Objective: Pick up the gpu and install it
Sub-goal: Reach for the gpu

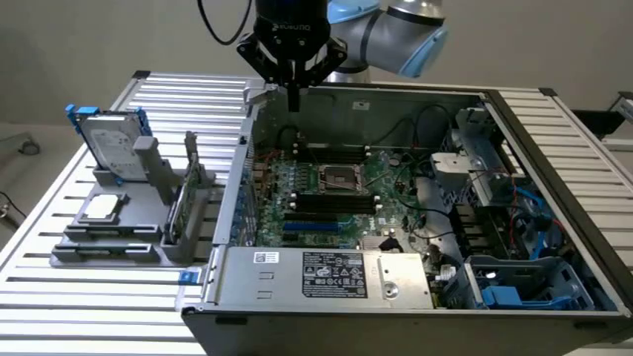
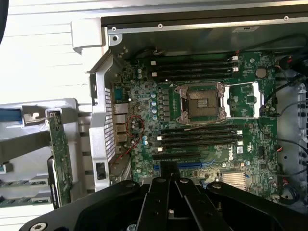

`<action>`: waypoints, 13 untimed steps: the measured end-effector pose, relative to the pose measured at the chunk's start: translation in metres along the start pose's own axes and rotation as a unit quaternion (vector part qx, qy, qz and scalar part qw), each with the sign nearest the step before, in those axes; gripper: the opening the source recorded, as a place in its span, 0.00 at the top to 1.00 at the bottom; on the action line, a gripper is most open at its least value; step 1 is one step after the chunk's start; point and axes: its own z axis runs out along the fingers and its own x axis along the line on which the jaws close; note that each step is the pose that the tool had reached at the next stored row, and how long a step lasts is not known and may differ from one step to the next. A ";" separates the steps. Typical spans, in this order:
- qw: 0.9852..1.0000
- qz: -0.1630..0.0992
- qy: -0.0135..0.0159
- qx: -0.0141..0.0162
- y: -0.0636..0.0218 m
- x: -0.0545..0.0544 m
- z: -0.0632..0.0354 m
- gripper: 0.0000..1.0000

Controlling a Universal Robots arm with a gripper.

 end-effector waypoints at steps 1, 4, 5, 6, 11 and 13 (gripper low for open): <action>1.000 0.000 0.000 0.000 0.0000 0.000 0.0000 0.89; 1.000 0.000 0.000 0.000 0.0000 0.000 0.0000 0.89; 1.000 0.000 0.000 0.000 0.0000 0.000 0.0000 0.89; 1.000 0.000 0.000 0.000 0.0000 0.000 0.0000 0.89; 1.000 0.000 0.003 0.000 -0.0008 0.017 -0.0004 0.89; 1.000 0.000 0.005 0.000 -0.0011 0.024 -0.0005 0.89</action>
